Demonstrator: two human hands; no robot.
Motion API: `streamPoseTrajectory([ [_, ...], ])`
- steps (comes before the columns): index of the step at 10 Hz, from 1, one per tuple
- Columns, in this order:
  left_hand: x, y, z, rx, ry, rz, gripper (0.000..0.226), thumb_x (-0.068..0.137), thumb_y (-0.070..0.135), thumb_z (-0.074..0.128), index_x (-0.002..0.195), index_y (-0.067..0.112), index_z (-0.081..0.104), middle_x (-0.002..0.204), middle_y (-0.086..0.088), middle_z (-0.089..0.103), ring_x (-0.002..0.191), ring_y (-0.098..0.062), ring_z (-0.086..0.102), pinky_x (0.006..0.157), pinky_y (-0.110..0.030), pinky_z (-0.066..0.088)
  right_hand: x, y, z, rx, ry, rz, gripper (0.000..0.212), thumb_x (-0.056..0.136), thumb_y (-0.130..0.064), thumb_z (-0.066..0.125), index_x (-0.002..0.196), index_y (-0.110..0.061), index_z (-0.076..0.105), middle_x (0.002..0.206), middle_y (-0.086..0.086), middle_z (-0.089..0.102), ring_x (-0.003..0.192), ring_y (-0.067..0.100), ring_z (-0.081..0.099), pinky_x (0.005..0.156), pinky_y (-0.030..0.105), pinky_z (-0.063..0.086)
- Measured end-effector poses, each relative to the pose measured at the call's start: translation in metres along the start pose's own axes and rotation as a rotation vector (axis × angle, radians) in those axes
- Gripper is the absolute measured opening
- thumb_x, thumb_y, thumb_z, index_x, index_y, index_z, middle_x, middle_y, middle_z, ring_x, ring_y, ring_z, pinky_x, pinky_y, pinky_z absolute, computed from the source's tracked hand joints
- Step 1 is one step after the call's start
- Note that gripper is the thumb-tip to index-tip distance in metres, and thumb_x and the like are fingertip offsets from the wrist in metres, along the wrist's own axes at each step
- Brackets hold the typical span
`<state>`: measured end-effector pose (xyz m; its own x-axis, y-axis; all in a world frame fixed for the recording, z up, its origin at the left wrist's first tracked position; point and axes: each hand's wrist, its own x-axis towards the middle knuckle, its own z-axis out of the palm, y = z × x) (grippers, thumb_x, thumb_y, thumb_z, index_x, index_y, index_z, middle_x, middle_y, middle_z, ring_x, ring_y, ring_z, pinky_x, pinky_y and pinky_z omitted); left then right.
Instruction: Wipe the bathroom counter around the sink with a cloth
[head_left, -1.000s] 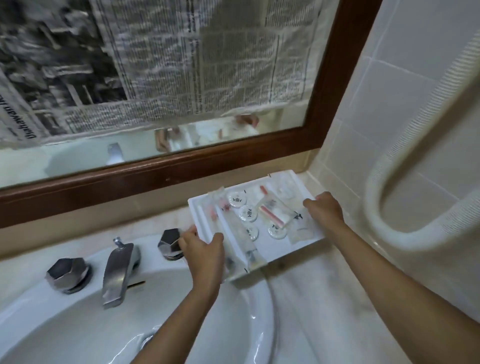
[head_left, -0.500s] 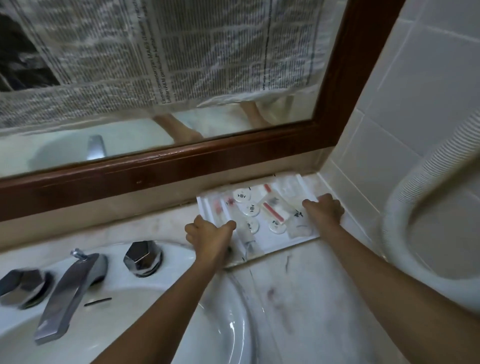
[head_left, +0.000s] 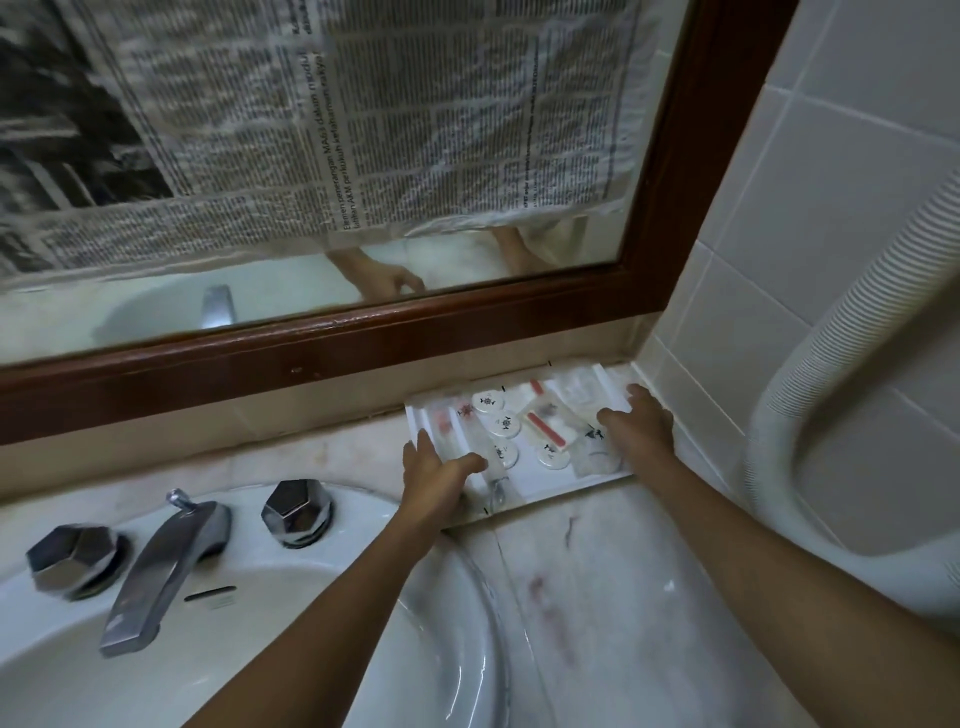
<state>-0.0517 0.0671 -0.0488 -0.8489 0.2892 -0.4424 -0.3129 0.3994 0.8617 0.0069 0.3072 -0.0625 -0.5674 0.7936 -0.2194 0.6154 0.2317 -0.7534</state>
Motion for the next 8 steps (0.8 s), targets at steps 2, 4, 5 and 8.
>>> streamPoseTrajectory([
  [2, 0.002, -0.007, 0.011, 0.009, -0.073, 0.034, 0.093, 0.087, 0.027, 0.066, 0.156, 0.017, 0.004, 0.163, 0.003, -0.003, 0.149, -0.02, 0.012, 0.092, -0.026, 0.029, 0.004, 0.009, -0.006, 0.039, -0.033, 0.028, 0.066, 0.084, -0.02, 0.058, 0.147, -0.017, 0.037, 0.149, 0.008, 0.038, 0.136, 0.026, 0.035, 0.104, 0.031, 0.034],
  [4, 0.005, -0.005, 0.009, 0.159, -0.071, 0.065, 0.095, 0.088, 0.035, 0.065, 0.156, 0.022, 0.001, 0.163, -0.002, -0.013, 0.151, -0.025, 0.004, 0.114, -0.037, 0.022, -0.005, 0.008, -0.013, -0.107, -0.112, -0.028, 0.069, 0.086, -0.022, 0.061, 0.148, -0.015, 0.031, 0.15, 0.008, 0.036, 0.135, 0.027, 0.037, 0.097, 0.03, 0.034],
  [5, -0.004, -0.008, 0.007, 0.259, 0.061, 0.149, 0.086, 0.089, 0.035, 0.063, 0.156, 0.019, 0.011, 0.164, -0.005, 0.001, 0.148, -0.027, 0.019, 0.113, -0.039, 0.028, -0.035, 0.007, -0.017, -0.315, 0.058, -0.186, 0.06, 0.087, -0.024, 0.062, 0.141, -0.01, 0.039, 0.139, 0.014, 0.044, 0.129, 0.03, 0.041, 0.1, 0.04, 0.04],
  [8, -0.119, -0.068, -0.048, -0.021, 0.241, 0.306, 0.041, 0.087, 0.013, 0.063, 0.123, 0.031, 0.053, 0.115, 0.011, 0.067, 0.099, 0.001, 0.062, 0.081, -0.011, 0.046, -0.194, 0.012, 0.022, -0.031, 0.075, -0.323, 0.042, 0.082, -0.01, 0.064, 0.123, -0.018, 0.059, 0.117, 0.008, 0.053, 0.115, 0.027, 0.051, 0.095, 0.038, 0.045],
])
